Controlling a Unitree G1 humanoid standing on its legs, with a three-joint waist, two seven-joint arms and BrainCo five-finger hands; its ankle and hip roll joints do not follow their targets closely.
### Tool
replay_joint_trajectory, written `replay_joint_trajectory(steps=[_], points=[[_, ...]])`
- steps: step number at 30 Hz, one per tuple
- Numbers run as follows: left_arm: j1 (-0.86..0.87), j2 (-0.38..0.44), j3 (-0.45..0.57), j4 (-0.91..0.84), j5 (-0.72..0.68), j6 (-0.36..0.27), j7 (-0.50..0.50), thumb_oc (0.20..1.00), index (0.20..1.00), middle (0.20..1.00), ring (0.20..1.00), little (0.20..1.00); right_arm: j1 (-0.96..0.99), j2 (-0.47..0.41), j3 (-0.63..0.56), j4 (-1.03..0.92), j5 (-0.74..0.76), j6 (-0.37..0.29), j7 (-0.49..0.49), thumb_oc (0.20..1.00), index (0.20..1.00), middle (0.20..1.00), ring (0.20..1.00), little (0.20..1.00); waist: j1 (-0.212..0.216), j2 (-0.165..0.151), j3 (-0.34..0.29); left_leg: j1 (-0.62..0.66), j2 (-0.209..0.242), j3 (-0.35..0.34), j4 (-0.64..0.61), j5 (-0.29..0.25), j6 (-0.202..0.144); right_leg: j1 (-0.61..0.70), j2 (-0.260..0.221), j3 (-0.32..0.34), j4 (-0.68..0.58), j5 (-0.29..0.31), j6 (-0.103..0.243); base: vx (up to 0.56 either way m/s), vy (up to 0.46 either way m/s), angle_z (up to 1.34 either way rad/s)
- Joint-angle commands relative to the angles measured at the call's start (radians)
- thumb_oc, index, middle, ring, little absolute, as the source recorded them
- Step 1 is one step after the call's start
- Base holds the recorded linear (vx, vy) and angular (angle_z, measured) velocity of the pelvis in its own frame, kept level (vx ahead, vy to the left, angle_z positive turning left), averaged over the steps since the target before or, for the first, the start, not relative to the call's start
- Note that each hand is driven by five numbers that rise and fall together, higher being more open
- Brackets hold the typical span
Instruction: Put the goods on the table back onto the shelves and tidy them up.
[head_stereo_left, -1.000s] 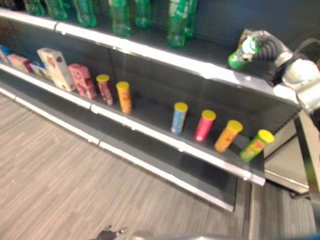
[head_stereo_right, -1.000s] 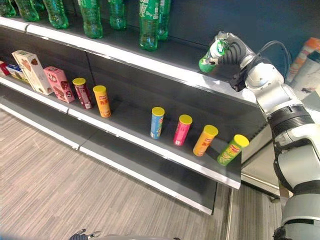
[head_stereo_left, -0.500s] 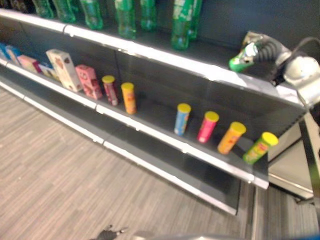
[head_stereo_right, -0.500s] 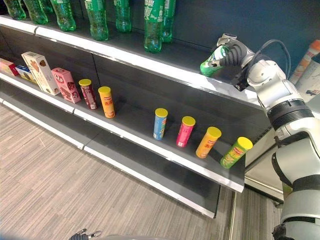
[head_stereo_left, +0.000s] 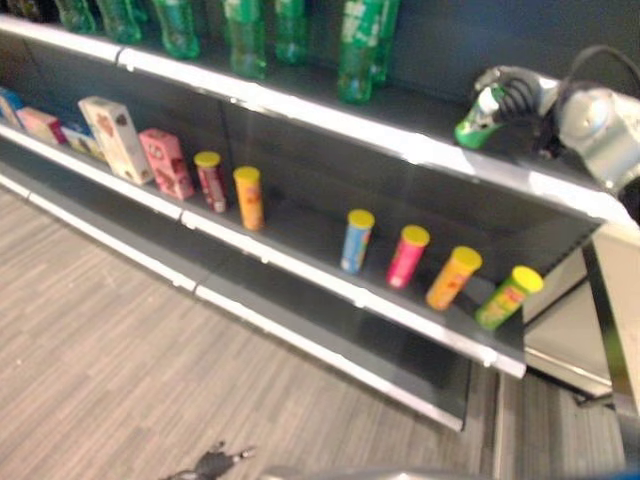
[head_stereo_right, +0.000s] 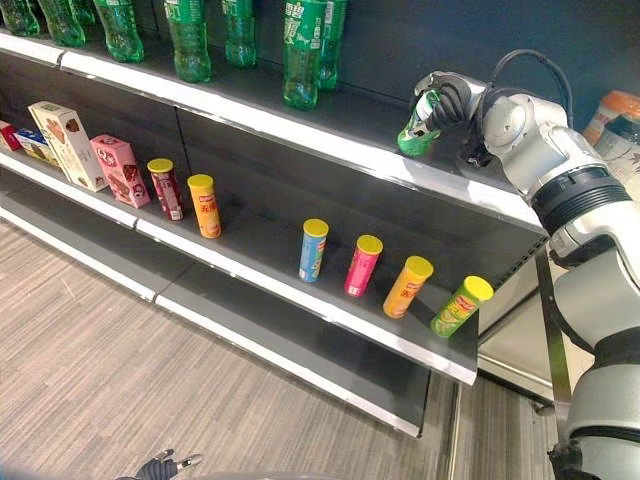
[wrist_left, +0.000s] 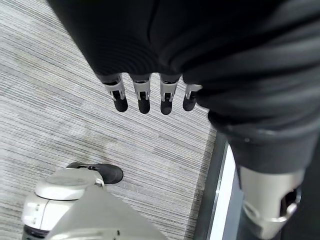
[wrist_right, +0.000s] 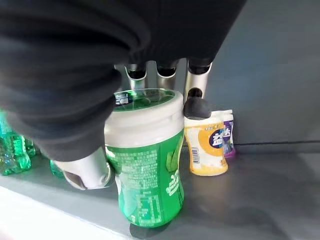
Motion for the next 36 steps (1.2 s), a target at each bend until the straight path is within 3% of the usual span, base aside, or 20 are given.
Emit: replay_joint_trajectory(steps=[1, 26, 27, 28, 29, 36], points=[[-0.041, 0.058, -0.038, 0.035, -0.037, -0.023, 0.003, 1.000, 1.000, 1.000, 1.000, 1.000, -0.197, 0.006, 0.080, 0.098, -0.065, -0.005, -0.025, 0.200, 0.200, 0.200, 0.200, 0.200, 0.024, -0.030, -0.004, -0.036, 0.048, 0.122, -0.019, 0.028, -0.088, 0.058, -0.008, 0.015, 0.002, -0.094, 0.060, 0.00, 0.000, 0.00], [-0.039, 0.051, -0.056, 0.031, -0.031, -0.010, -0.026, 1.000, 1.000, 1.000, 1.000, 1.000, -0.179, 0.043, 0.107, 0.091, -0.066, 0.033, 0.070, 0.200, 0.200, 0.200, 0.200, 0.200, 0.041, -0.030, -0.002, -0.040, 0.048, 0.121, -0.019, 0.027, -0.089, 0.061, -0.009, 0.003, 0.002, -0.096, 0.061, 0.00, 0.000, 0.00], [-0.038, 0.051, -0.053, 0.029, -0.033, -0.010, -0.026, 1.000, 1.000, 1.000, 1.000, 1.000, -0.183, 0.040, 0.105, 0.087, -0.069, 0.030, 0.062, 0.514, 0.514, 0.514, 0.514, 0.514, 0.040, -0.029, -0.002, -0.039, 0.047, 0.124, -0.019, 0.026, -0.088, 0.062, -0.010, 0.004, 0.002, -0.096, 0.061, 0.00, 0.000, 0.00], [-0.038, 0.051, -0.053, 0.029, -0.033, -0.010, -0.026, 1.000, 1.000, 1.000, 1.000, 1.000, -0.183, 0.040, 0.105, 0.087, -0.069, 0.030, 0.062, 0.664, 0.664, 0.664, 0.664, 0.664, 0.040, -0.029, -0.002, -0.039, 0.047, 0.124, -0.019, 0.026, -0.088, 0.062, -0.010, 0.004, 0.002, -0.096, 0.061, 0.00, 0.000, 0.00], [-0.037, 0.051, -0.053, 0.028, -0.033, -0.010, -0.024, 1.000, 1.000, 1.000, 1.000, 1.000, -0.184, 0.038, 0.101, 0.084, -0.068, 0.027, 0.056, 1.000, 1.000, 1.000, 1.000, 1.000, 0.039, -0.028, -0.002, -0.039, 0.047, 0.125, -0.019, 0.025, -0.088, 0.061, -0.010, 0.005, 0.002, -0.095, 0.061, 0.00, 0.000, 0.00], [-0.032, 0.052, -0.041, 0.023, -0.043, -0.011, -0.020, 1.000, 1.000, 1.000, 1.000, 1.000, -0.203, 0.023, 0.095, 0.068, -0.063, 0.017, 0.031, 1.000, 1.000, 1.000, 1.000, 1.000, 0.033, -0.027, -0.004, -0.038, 0.046, 0.128, -0.019, 0.023, -0.086, 0.061, -0.010, 0.009, 0.002, -0.095, 0.062, 0.00, 0.000, 0.00]])
